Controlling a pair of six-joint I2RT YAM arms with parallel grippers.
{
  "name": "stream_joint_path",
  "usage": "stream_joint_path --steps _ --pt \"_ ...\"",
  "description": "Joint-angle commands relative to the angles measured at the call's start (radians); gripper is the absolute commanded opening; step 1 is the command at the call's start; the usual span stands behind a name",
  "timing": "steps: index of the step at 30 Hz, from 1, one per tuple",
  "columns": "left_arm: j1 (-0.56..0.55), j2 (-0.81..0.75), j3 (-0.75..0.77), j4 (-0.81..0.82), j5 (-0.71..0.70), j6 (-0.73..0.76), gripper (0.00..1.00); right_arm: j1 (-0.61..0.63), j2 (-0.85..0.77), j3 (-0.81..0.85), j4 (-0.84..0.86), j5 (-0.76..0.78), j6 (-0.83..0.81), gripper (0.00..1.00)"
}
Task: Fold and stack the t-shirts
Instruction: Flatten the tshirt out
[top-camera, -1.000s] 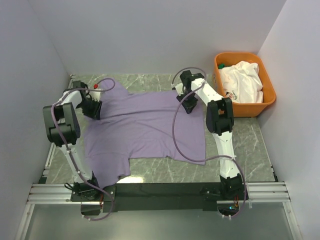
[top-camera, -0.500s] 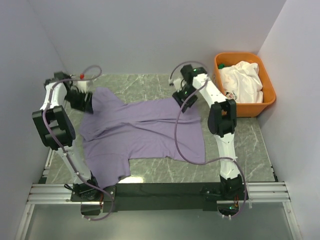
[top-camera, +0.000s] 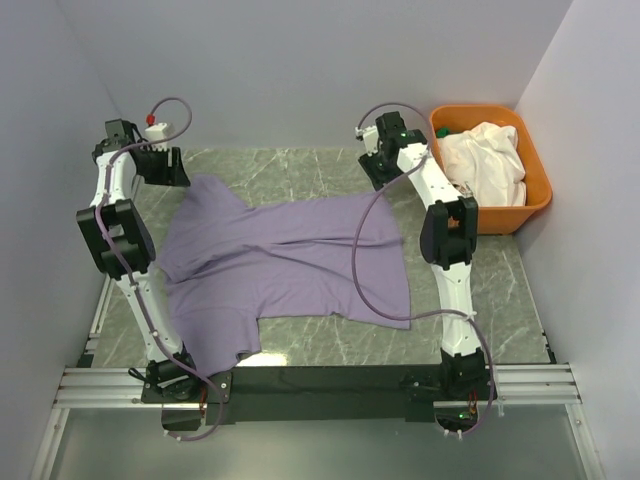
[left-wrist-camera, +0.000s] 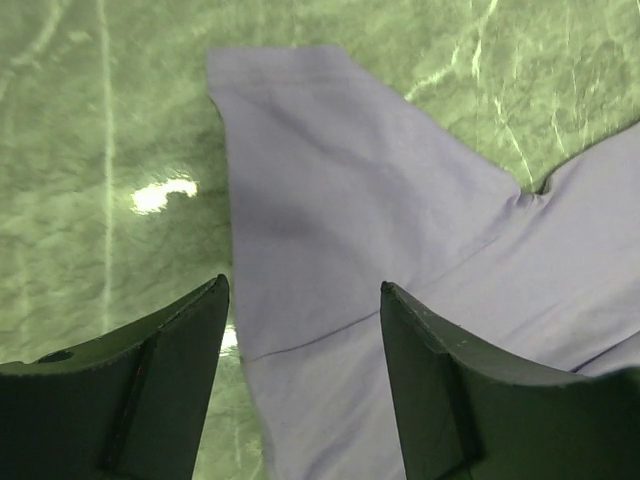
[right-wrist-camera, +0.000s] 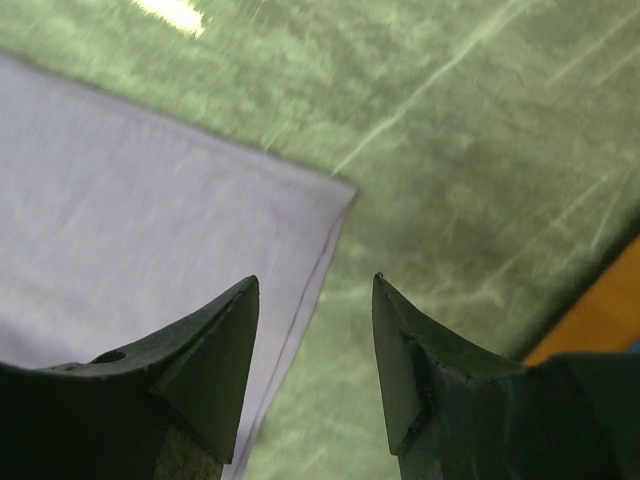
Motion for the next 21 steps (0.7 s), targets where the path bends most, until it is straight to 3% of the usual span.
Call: stream_joint_path --steps 1,16,21 --pt "-0.016 -0.039 -0.023 0.061 0.01 -0.009 0.68 0.0 0.025 0.026 0.112 0.036 0.016 0.56" --pt "-0.019 -0.025 -0.029 0.077 -0.028 -0.002 0.67 -0.006 0.174 0.046 0.049 0.004 -0.043 0.59" --pt "-0.019 -0.017 -0.028 0.08 -0.037 -0.005 0.67 -0.046 0.225 0.124 0.008 -0.082 0.01 0.59"
